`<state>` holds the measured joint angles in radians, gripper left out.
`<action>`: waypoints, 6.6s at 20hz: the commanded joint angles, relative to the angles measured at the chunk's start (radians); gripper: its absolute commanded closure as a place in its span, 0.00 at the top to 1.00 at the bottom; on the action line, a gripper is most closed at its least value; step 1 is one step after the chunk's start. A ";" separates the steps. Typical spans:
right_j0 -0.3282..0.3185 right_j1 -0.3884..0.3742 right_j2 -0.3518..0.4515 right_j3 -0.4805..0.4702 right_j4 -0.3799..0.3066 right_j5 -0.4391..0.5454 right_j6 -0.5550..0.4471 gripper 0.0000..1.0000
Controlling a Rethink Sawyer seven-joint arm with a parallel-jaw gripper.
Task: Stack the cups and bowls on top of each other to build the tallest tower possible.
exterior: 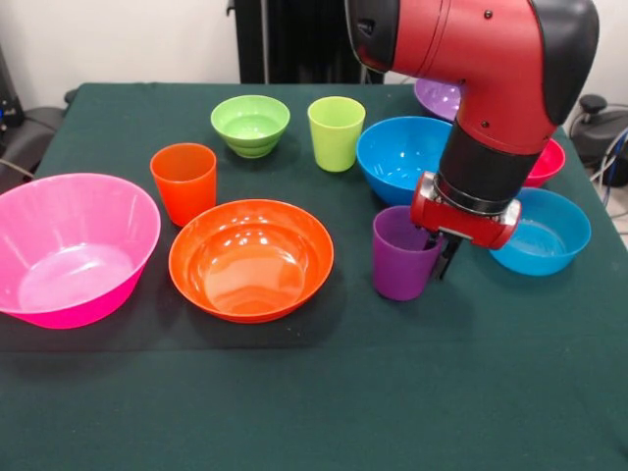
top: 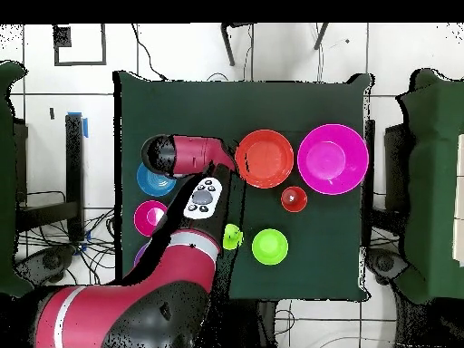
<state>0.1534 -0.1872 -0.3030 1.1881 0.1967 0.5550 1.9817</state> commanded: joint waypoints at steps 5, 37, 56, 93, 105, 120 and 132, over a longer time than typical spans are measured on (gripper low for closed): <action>-0.040 0.026 0.112 -0.055 -0.006 0.052 0.063 0.00; -0.191 -0.168 0.091 -0.021 -0.102 0.235 -0.080 0.00; -0.332 -0.041 0.221 -0.081 -0.183 0.184 -0.215 0.00; -0.422 -0.009 0.362 -0.146 -0.372 0.183 -0.197 1.00; -0.374 -0.076 0.300 -0.184 -0.429 0.293 -0.175 1.00; -0.367 -0.128 0.293 -0.188 -0.449 0.401 -0.172 1.00; -0.376 -0.182 0.313 -0.126 -0.429 0.418 -0.136 1.00</action>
<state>-0.2346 -0.3489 -0.0635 1.0240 -0.1825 0.9198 1.9817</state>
